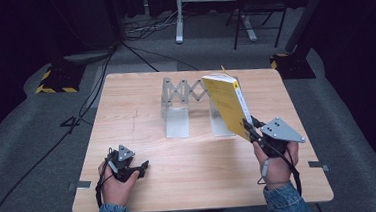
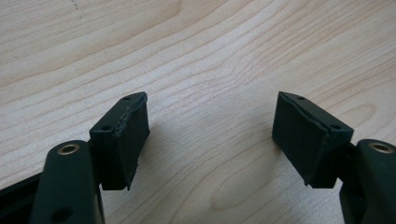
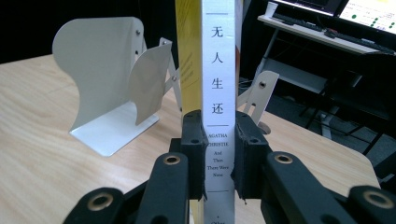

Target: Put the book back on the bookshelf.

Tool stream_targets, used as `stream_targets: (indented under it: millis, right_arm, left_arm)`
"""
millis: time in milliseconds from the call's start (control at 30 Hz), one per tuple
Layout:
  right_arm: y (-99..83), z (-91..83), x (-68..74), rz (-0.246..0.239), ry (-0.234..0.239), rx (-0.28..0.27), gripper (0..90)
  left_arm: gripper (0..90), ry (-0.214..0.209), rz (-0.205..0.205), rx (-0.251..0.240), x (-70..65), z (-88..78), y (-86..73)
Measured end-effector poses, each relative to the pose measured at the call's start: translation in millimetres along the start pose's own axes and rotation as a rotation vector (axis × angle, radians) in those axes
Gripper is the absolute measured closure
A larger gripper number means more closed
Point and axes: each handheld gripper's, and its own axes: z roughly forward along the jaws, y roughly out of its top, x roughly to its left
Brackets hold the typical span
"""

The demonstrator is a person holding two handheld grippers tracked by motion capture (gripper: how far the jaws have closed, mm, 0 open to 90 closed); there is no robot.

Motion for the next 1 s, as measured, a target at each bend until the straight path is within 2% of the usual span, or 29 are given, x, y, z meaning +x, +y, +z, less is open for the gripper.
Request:
stream_targets:
  millis: [133,200,400,567,1000]
  right_arm:
    - [4.9,7.7,-3.8,0.031,-0.017,-0.02,77.0]
    - [7.3,14.0,-6.1,0.062,-0.022,-0.026,77.0]
    - [9.3,26.5,-7.5,0.081,-0.034,-0.029,77.0]
    - [10.0,43.3,-6.4,0.129,-0.044,-0.028,76.9]
    - [3.5,72.9,-8.8,0.176,-0.053,-0.019,76.8]
  left_arm:
    - [27.6,0.0,-0.001,-0.002,-0.1,0.2,0.0]
    - [27.6,-0.001,-0.001,0.001,-0.1,0.0,0.1]
    - [27.7,0.002,0.006,-0.003,0.1,0.1,0.1]
    - [27.7,0.007,0.003,-0.004,-0.7,-0.1,-0.4]
    - [27.7,0.001,0.003,-0.003,-2.0,-0.5,-0.9]
